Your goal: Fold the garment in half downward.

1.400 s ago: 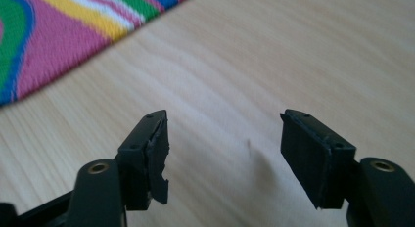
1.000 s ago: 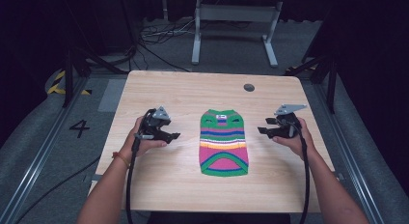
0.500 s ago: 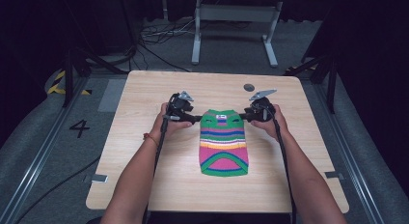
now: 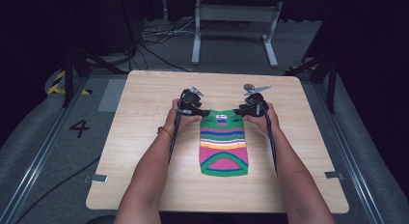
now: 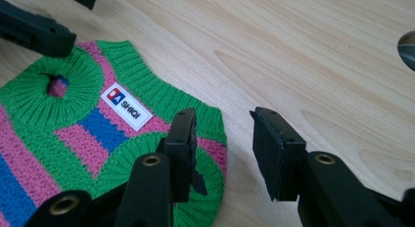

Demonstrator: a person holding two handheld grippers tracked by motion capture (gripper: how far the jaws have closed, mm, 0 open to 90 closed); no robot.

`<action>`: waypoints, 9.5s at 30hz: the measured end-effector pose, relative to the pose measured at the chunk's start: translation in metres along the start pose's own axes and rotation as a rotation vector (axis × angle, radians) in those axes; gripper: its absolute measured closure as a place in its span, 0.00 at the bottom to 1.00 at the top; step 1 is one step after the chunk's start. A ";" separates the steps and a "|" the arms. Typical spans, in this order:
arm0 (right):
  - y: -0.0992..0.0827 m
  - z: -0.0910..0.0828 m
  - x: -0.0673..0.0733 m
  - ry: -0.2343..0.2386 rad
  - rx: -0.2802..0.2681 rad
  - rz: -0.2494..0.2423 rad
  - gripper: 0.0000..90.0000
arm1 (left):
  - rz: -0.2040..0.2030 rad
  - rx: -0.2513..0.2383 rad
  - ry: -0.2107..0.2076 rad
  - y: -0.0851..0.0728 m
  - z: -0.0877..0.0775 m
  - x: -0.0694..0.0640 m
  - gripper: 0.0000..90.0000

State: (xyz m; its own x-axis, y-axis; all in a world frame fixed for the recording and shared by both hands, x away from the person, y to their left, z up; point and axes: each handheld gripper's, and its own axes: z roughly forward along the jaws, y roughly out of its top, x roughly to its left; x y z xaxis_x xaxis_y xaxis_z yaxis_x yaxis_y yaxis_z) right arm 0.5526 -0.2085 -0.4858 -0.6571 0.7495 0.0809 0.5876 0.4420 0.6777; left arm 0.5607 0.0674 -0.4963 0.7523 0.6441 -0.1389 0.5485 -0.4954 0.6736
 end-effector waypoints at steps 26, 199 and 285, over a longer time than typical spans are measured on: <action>0.004 0.010 0.011 0.011 0.023 -0.037 0.95 | 0.109 -0.014 0.027 0.012 0.004 -0.015 0.90; -0.140 -0.153 0.097 0.055 -0.002 -0.347 0.34 | 0.398 0.139 0.056 -0.150 -0.160 -0.094 0.22; -0.257 -0.210 0.023 -0.139 -0.057 0.063 0.18 | 0.044 0.026 0.099 -0.243 -0.209 -0.048 0.10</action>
State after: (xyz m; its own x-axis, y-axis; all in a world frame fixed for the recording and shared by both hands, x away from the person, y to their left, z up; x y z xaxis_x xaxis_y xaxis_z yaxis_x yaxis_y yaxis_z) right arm 0.2876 -0.4083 -0.5047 -0.5455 0.8377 0.0251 0.5954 0.3662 0.7151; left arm 0.3152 0.2790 -0.5017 0.7366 0.6754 -0.0360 0.5259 -0.5384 0.6585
